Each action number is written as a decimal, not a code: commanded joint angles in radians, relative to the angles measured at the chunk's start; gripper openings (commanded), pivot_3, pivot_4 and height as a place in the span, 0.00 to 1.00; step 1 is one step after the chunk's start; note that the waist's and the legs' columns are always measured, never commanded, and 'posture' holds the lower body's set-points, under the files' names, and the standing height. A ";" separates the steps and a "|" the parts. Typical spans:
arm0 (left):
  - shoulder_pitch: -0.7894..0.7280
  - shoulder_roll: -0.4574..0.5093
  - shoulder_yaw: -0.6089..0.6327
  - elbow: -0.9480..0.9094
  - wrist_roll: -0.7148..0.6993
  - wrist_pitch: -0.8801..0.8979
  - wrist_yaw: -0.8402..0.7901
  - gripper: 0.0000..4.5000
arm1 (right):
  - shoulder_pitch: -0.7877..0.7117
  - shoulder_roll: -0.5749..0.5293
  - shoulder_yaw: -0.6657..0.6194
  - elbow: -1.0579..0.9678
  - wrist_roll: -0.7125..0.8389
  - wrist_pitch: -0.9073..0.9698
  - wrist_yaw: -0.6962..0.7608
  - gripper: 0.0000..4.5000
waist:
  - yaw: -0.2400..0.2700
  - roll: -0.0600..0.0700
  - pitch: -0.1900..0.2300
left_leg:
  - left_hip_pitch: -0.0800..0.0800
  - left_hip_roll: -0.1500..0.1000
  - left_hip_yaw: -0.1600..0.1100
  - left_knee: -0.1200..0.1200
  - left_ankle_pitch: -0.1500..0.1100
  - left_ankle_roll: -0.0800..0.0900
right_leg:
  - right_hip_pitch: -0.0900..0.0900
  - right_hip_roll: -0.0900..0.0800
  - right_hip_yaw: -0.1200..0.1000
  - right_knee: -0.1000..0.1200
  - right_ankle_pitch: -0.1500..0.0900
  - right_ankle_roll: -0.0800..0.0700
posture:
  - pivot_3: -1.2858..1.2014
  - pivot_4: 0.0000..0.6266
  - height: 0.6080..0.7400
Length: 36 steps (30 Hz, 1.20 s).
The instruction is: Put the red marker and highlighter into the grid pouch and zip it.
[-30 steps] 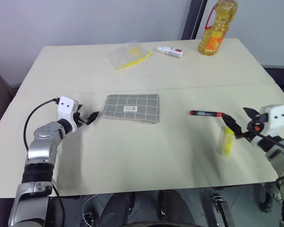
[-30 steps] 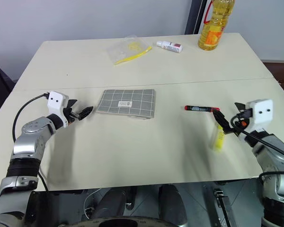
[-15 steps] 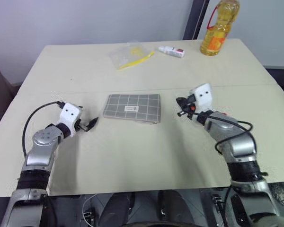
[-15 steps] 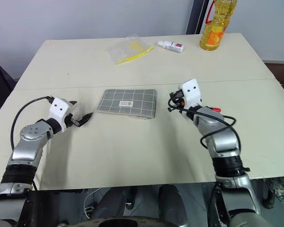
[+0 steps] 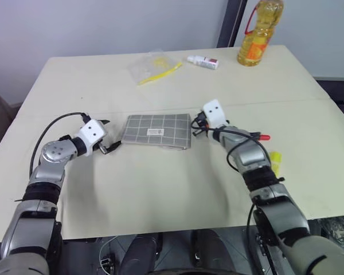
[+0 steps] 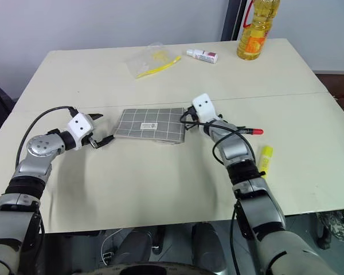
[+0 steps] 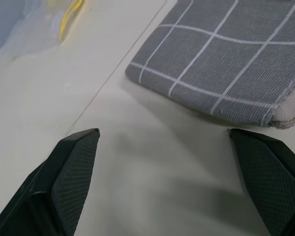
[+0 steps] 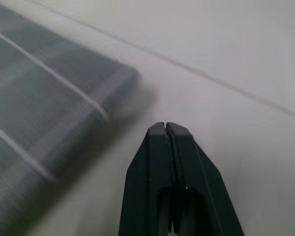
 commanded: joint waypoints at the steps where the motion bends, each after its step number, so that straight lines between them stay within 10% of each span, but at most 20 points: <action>1: -0.005 -0.009 -0.023 0.035 0.006 -0.043 -0.048 1.00 | -0.057 0.021 0.008 0.076 -0.023 -0.077 0.033 0.01 | -0.001 0.000 0.000 | 0.000 0.000 0.000 0.000 0.000 0.000 | 0.000 0.000 0.000 0.000 0.000 0.000 | 0.52 0.24 1.00; 22: 0.080 0.005 -0.005 -0.051 -0.048 -0.148 -0.148 1.00 | -0.050 0.053 0.015 0.111 -0.062 -0.186 0.183 0.01 | -0.009 0.000 0.000 | 0.000 0.000 0.000 0.000 0.000 0.000 | -0.002 0.000 0.001 0.003 0.000 0.000 | 0.52 0.24 1.00; 25: 0.072 0.011 -0.005 -0.034 -0.049 -0.167 -0.161 0.81 | -0.049 0.054 0.013 0.110 -0.067 -0.186 0.183 0.00 | -0.009 0.000 0.000 | 0.000 0.000 0.000 0.000 0.000 0.000 | -0.002 0.000 0.001 0.004 0.000 0.000 | 0.52 0.24 1.00; 32: 0.051 0.017 0.008 -0.006 -0.052 -0.186 -0.178 0.01 | -0.047 0.053 0.006 0.095 -0.064 -0.184 0.182 0.00 | -0.010 0.000 0.000 | 0.000 0.000 0.000 0.000 0.001 -0.001 | -0.004 0.000 0.001 0.007 0.000 0.000 | 0.52 0.24 1.00; 36: 0.056 0.008 0.030 -0.038 -0.090 -0.144 -0.179 0.01 | -0.036 0.037 -0.010 0.056 -0.058 -0.176 0.176 0.00 | -0.010 0.000 0.000 | 0.000 0.000 0.000 0.000 0.001 -0.001 | -0.004 0.000 0.001 0.008 0.000 0.000 | 0.52 0.24 1.00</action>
